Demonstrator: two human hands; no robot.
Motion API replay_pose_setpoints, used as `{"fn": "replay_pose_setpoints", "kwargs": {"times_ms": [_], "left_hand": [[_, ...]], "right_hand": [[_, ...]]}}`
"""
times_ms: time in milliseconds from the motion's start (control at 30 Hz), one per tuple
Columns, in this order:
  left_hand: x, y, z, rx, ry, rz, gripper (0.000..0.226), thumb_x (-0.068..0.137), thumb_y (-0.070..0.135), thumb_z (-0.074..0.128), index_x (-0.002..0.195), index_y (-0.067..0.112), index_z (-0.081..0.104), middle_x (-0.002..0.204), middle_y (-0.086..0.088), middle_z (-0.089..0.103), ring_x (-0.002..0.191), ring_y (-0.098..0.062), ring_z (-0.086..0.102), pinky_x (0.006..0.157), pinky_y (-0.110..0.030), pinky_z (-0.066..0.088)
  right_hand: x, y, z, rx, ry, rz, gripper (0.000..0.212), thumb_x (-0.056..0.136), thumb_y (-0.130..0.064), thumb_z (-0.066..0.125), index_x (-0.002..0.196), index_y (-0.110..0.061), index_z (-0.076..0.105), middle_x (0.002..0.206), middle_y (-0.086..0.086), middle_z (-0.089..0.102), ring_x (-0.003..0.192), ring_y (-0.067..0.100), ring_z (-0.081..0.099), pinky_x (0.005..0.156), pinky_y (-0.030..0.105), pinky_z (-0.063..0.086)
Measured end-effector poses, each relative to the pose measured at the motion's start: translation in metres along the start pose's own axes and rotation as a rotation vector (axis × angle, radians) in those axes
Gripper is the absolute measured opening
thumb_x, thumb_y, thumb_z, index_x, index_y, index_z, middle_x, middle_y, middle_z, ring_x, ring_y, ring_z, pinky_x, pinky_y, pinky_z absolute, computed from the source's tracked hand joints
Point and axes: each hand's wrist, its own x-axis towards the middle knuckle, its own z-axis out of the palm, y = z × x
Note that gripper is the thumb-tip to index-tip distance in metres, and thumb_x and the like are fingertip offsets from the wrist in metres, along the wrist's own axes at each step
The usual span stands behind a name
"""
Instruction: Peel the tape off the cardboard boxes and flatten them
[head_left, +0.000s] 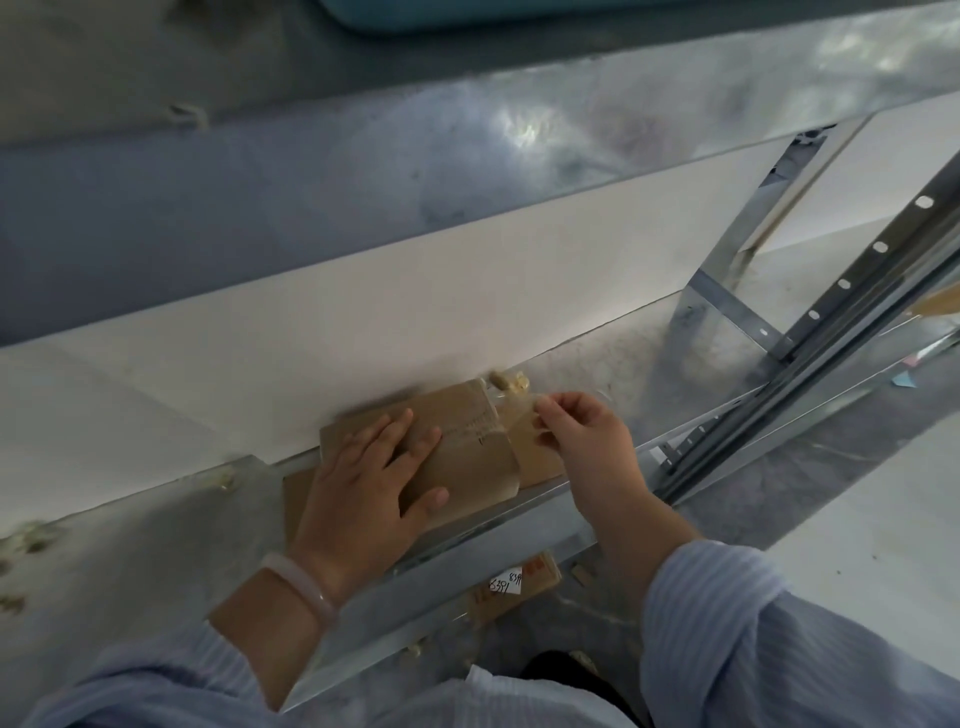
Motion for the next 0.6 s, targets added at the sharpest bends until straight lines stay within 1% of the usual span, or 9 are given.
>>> {"fn": "replay_pose_setpoints", "kwargs": {"times_ms": [67, 133, 233, 333, 400, 467, 500, 533, 600], "left_hand": [[-0.001, -0.001, 0.001, -0.002, 0.003, 0.005, 0.071, 0.083, 0.073, 0.015, 0.147, 0.045, 0.025, 0.159, 0.012, 0.014, 0.145, -0.011, 0.01, 0.113, -0.029, 0.002], [-0.001, -0.003, 0.002, 0.011, 0.012, 0.009, 0.068, 0.085, 0.072, 0.021, 0.146, 0.044, 0.03, 0.158, 0.011, 0.02, 0.144, -0.013, 0.017, 0.113, -0.032, 0.009], [-0.001, -0.006, 0.004, 0.033, 0.027, 0.024, 0.063, 0.088, 0.069, 0.027, 0.144, 0.042, 0.036, 0.156, 0.009, 0.029, 0.142, -0.014, 0.024, 0.112, -0.038, 0.021], [-0.001, -0.007, 0.006, 0.041, 0.042, 0.033, 0.062, 0.088, 0.069, 0.027, 0.144, 0.042, 0.036, 0.155, 0.008, 0.03, 0.141, -0.013, 0.023, 0.111, -0.036, 0.019], [-0.001, -0.008, 0.007, 0.026, 0.046, 0.039, 0.063, 0.088, 0.069, 0.027, 0.145, 0.042, 0.034, 0.156, 0.008, 0.029, 0.142, -0.014, 0.022, 0.112, -0.036, 0.019], [0.0, -0.009, 0.007, 0.01, 0.041, 0.045, 0.064, 0.088, 0.07, 0.026, 0.145, 0.042, 0.034, 0.156, 0.008, 0.028, 0.143, -0.015, 0.023, 0.114, -0.038, 0.02], [0.0, -0.009, 0.007, 0.01, 0.041, 0.046, 0.064, 0.088, 0.07, 0.025, 0.145, 0.042, 0.033, 0.156, 0.008, 0.028, 0.143, -0.016, 0.023, 0.114, -0.038, 0.02], [0.001, -0.009, 0.007, 0.011, 0.043, 0.045, 0.064, 0.088, 0.07, 0.025, 0.145, 0.042, 0.033, 0.156, 0.008, 0.028, 0.143, -0.016, 0.024, 0.114, -0.038, 0.02], [0.0, -0.009, 0.008, 0.014, 0.053, 0.045, 0.064, 0.088, 0.07, 0.027, 0.145, 0.042, 0.035, 0.156, 0.007, 0.03, 0.143, -0.016, 0.025, 0.112, -0.037, 0.021]], "right_hand": [[0.007, -0.004, 0.004, -0.031, 0.018, -0.02, 0.004, 0.086, -0.021, 0.073, 0.088, -0.018, 0.07, 0.079, -0.005, 0.073, 0.077, 0.014, 0.069, 0.082, 0.04, 0.059], [0.012, -0.004, 0.008, -0.083, 0.029, -0.024, 0.013, 0.079, -0.023, 0.079, 0.085, -0.024, 0.068, 0.086, -0.006, 0.074, 0.085, 0.018, 0.071, 0.081, 0.042, 0.06], [0.015, -0.004, 0.014, -0.129, -0.006, -0.043, 0.027, 0.075, -0.019, 0.083, 0.085, -0.029, 0.061, 0.084, -0.008, 0.075, 0.082, 0.016, 0.072, 0.079, 0.041, 0.06], [0.011, -0.006, 0.013, -0.354, 0.0, -0.168, 0.03, 0.078, -0.02, 0.081, 0.091, -0.032, 0.057, 0.081, -0.012, 0.072, 0.076, 0.001, 0.068, 0.066, 0.014, 0.054], [0.006, -0.005, 0.01, -0.546, 0.01, -0.296, 0.036, 0.081, -0.021, 0.078, 0.106, -0.031, 0.054, 0.082, -0.015, 0.07, 0.074, -0.004, 0.064, 0.067, 0.014, 0.054], [0.004, 0.002, 0.008, -0.598, -0.038, -0.389, 0.062, 0.081, -0.017, 0.077, 0.131, -0.034, 0.046, 0.083, -0.014, 0.071, 0.076, -0.002, 0.066, 0.075, 0.018, 0.055], [0.004, 0.005, 0.006, -0.582, -0.07, -0.405, 0.069, 0.08, -0.015, 0.077, 0.137, -0.036, 0.044, 0.084, -0.014, 0.072, 0.077, -0.001, 0.067, 0.077, 0.018, 0.055], [0.005, 0.008, 0.003, -0.57, -0.101, -0.425, 0.065, 0.08, -0.013, 0.077, 0.134, -0.035, 0.051, 0.084, -0.014, 0.073, 0.078, 0.0, 0.068, 0.079, 0.02, 0.056], [0.008, 0.015, -0.001, -0.626, -0.141, -0.467, 0.033, 0.083, -0.017, 0.074, 0.112, -0.03, 0.071, 0.086, -0.013, 0.072, 0.079, 0.001, 0.066, 0.079, 0.024, 0.057]]}}
